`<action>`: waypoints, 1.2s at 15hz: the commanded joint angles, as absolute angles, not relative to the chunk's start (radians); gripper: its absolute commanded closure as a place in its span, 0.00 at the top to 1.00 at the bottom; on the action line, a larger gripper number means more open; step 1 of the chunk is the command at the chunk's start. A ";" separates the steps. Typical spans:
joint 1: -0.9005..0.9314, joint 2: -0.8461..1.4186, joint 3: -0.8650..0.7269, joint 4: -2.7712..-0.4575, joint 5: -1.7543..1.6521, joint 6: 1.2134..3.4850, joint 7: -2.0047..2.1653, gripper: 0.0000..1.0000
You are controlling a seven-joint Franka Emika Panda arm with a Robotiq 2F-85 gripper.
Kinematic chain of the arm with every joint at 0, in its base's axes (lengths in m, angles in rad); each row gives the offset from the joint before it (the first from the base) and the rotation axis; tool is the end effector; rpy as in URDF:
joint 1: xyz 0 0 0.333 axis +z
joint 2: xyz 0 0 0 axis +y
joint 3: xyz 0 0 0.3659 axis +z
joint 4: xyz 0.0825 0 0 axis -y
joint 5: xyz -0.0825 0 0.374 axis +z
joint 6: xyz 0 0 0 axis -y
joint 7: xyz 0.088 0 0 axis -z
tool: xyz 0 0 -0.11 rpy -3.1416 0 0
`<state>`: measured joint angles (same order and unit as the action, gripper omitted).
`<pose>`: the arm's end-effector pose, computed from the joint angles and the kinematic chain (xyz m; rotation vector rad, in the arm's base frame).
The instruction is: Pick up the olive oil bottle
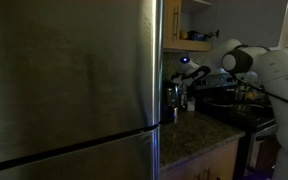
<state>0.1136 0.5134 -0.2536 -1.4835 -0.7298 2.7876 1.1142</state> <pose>0.7604 -0.0304 0.5121 2.5293 -0.7515 1.3336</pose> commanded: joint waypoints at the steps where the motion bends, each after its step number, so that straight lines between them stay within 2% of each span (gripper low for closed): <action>1: 0.116 0.514 -0.259 -1.483 -0.734 2.788 1.122 1.00; 14: 0.120 0.517 -0.265 -1.481 -0.724 2.788 1.146 1.00; 18: 0.109 0.592 -0.205 -1.434 -0.627 2.640 0.969 1.00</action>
